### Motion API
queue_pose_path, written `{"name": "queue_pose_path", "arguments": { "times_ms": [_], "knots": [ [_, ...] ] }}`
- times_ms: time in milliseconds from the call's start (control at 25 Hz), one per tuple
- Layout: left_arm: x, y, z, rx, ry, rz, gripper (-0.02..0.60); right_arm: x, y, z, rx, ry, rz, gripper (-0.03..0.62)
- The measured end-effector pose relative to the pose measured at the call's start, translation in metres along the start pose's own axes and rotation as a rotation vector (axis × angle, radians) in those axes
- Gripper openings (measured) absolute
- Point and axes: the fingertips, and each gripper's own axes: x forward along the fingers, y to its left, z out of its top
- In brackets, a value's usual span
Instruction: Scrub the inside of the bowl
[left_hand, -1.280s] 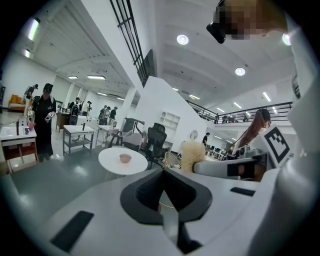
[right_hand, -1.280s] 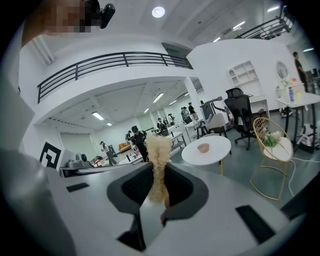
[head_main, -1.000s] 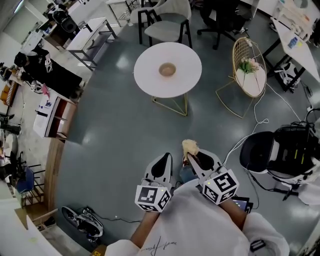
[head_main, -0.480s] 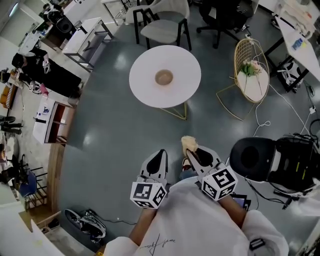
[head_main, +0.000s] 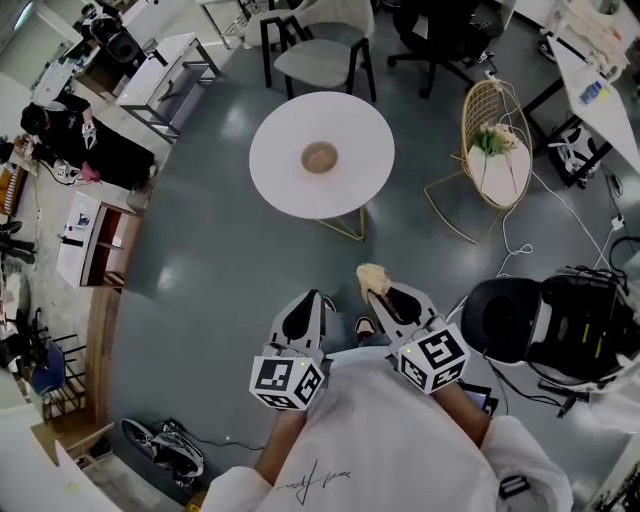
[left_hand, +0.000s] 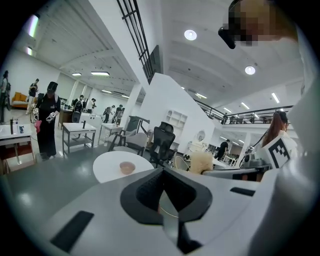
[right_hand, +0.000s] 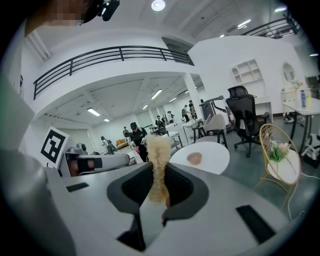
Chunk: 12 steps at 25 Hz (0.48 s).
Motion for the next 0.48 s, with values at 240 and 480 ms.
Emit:
{"name": "queue_pose_path", "arguments": {
  "times_ms": [240, 480],
  "knots": [
    [0.035, 0.004, 0.008, -0.001, -0.009, -0.023, 0.003, 0.020, -0.022, 0.012, -0.029, 0.001, -0.004, 0.084],
    [0.068, 0.022, 0.022, 0.018, -0.009, -0.051, 0.003, 0.045, -0.041, 0.028, -0.048, -0.013, -0.023, 0.084]
  ]
}}
